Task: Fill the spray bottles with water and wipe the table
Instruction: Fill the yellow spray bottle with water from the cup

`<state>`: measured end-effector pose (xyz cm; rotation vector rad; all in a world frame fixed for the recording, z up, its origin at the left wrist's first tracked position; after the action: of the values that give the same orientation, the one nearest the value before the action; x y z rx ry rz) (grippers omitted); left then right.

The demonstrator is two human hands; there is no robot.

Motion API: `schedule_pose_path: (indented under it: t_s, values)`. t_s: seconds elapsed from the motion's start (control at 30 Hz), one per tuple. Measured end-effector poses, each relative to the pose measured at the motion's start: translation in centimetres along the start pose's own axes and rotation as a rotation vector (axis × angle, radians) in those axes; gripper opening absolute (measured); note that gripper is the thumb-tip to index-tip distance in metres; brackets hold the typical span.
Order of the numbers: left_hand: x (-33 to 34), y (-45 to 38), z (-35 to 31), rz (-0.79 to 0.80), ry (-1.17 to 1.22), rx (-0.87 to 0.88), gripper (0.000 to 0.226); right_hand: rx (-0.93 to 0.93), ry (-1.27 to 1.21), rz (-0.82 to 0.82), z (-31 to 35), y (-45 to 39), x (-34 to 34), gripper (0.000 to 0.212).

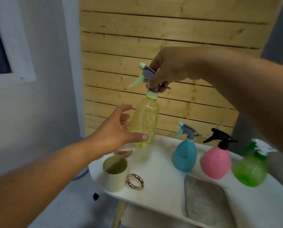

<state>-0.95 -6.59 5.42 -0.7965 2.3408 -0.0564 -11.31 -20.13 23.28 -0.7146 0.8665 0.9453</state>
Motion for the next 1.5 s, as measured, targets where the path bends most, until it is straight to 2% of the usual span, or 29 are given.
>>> schedule_pose_path:
  t_s: [0.13,0.27,0.43,0.57,0.7,0.9,1.0,1.07,1.17,1.27,1.37,1.5]
  values:
    - [1.7,5.8,-0.4,-0.066,0.031,0.035,0.106,-0.021,-0.109,0.107,2.8,3.9,1.1,0.02]
    - [3.5,11.9,1.2,-0.163,0.086,-0.033,0.098,-0.033,-0.159,0.174,3.3,8.0,4.5,0.017]
    - [4.9,18.2,2.9,-0.184,0.072,-0.129,0.102,0.061,-0.185,0.237,2.1,12.4,10.4,0.041]
    - [4.7,21.5,3.9,-0.106,0.039,-0.138,0.097,0.132,-0.223,0.325,1.3,14.5,13.1,0.05]
    - [4.0,23.8,4.4,0.007,0.136,-0.164,0.095,0.068,-0.237,0.367,1.7,16.1,13.7,0.038]
    - [3.3,26.0,4.5,0.144,0.141,-0.136,0.075,0.094,-0.353,0.365,1.8,17.3,14.3,0.032]
    - [3.7,26.8,4.4,0.104,0.058,-0.115,0.097,0.135,-0.409,0.345,1.4,17.9,15.1,0.038]
    - [4.3,27.2,4.2,0.057,-0.002,-0.102,0.11,0.148,-0.448,0.347,1.4,18.2,15.9,0.033]
    - [4.6,27.8,4.3,0.058,-0.011,-0.107,0.096,0.14,-0.433,0.379,1.5,18.8,17.0,0.031]
    - [3.9,28.4,5.3,0.192,0.11,-0.146,0.079,0.098,-0.404,0.422,1.1,19.4,17.4,0.033]
    - [3.2,28.5,5.3,0.294,0.213,-0.136,0.069,0.085,-0.451,0.441,0.8,19.6,16.7,0.026]
    - [3.3,28.4,6.2,0.368,0.259,-0.155,0.072,0.163,-0.481,0.429,-0.3,19.3,15.5,0.037]
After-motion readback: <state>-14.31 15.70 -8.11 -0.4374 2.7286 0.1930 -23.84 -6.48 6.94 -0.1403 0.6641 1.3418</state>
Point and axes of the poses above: each hand's wrist, its own y-axis away from the middle knuckle, its own x-axis out of the palm, z = x × y, the point moved 3 cm from there along -y, towards the middle knuckle, and after that the axes turned 12 degrees about -y, right-handed, at the moved point
